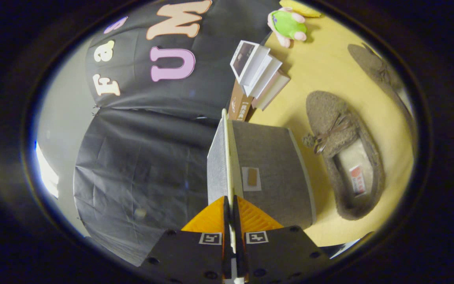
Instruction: Open the storage box then place both shoes into the box .Put the left shoe in first, then the right shoe, with the right side of both shoes facing outward in a uniform manner.
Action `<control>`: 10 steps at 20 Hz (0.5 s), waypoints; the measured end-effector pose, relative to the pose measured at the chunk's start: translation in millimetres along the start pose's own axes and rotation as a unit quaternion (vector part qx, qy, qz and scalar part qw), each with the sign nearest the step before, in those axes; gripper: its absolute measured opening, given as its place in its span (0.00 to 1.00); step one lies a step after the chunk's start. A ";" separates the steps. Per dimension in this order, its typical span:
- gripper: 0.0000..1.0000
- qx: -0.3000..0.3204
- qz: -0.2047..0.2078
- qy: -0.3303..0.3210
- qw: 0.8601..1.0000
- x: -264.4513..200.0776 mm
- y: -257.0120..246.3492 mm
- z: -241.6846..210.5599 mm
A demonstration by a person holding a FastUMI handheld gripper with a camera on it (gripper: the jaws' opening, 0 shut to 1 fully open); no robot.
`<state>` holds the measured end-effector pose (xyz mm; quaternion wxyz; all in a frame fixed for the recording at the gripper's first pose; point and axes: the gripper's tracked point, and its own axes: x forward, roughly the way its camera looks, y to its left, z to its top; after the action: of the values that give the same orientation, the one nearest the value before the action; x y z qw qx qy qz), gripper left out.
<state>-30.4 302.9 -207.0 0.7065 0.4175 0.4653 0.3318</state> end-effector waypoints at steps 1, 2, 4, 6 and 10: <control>0.08 -0.004 0.010 0.001 1.000 -2.3 9.7 -1.3; 0.08 -0.010 0.024 0.001 1.000 -4.4 23.3 -2.9; 0.08 -0.027 0.044 -0.001 0.999 -6.9 47.2 -3.8; 0.08 -0.047 0.055 -0.005 0.997 -6.5 71.7 -4.0; 0.08 -0.087 0.071 0.004 0.994 7.4 119.0 -15.3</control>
<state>-51.7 364.9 -106.1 0.7129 0.3856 0.4063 0.4220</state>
